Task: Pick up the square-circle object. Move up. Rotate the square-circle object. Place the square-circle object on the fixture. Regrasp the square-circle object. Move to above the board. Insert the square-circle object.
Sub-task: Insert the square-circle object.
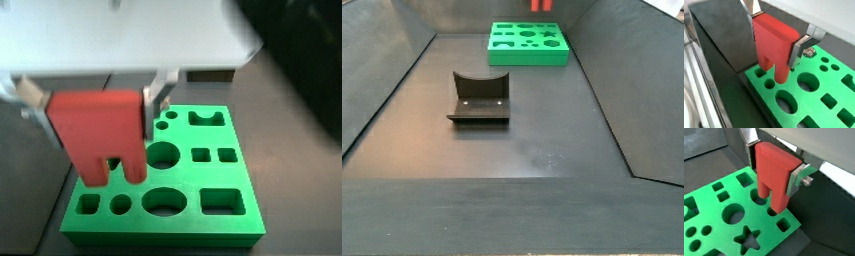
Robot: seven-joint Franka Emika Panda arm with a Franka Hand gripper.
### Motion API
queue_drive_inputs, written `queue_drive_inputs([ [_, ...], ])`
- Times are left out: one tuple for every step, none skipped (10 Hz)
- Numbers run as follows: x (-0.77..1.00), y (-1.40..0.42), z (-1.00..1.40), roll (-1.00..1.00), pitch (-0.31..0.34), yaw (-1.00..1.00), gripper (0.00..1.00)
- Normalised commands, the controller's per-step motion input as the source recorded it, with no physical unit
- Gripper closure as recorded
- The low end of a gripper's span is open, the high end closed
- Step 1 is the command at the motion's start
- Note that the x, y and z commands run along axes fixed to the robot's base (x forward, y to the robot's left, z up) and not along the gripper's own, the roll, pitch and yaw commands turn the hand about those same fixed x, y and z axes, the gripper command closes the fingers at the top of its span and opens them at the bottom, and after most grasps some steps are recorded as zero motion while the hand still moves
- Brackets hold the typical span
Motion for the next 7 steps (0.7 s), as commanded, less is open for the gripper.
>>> queue_drive_inputs([
  [-0.07,-0.01,-0.70,0.03,-0.180,0.00,1.00],
  [-0.03,0.00,-0.54,-0.07,-0.173,0.00,1.00],
  [0.00,0.00,-0.44,-0.06,-0.143,-0.03,1.00],
  [-0.11,0.00,-0.38,-0.02,-0.147,-0.03,1.00],
  [-0.26,0.00,-0.31,-0.01,-0.143,0.00,1.00],
  [-0.29,0.00,-0.17,-0.05,-0.106,0.00,1.00],
  [-0.31,0.00,-0.13,-0.07,-0.101,0.00,1.00],
])
